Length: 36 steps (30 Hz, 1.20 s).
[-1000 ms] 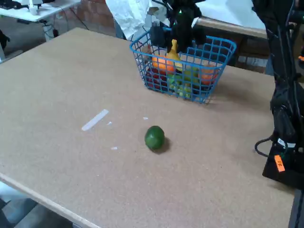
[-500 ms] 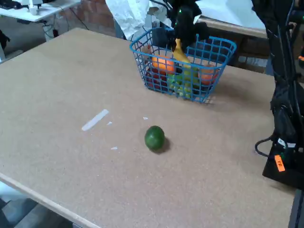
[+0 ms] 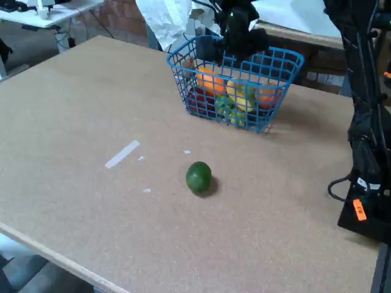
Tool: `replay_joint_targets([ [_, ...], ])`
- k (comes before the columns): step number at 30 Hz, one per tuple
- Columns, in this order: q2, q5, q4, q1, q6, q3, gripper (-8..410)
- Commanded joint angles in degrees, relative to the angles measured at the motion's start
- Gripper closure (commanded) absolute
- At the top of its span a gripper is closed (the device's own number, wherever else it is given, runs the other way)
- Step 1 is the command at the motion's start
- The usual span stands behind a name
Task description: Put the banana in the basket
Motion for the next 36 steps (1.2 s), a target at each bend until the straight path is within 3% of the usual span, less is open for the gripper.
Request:
replay_joint_targets([
  [1, -0.1, 0.1, 0.3, 0.0, 0.0, 0.0, 90],
  [21, -15.5, -0.3, 1.1, 0.0, -0.1, 0.0, 73],
  [36, -18.0, -0.3, 1.1, 0.0, 0.1, 0.0, 73],
])
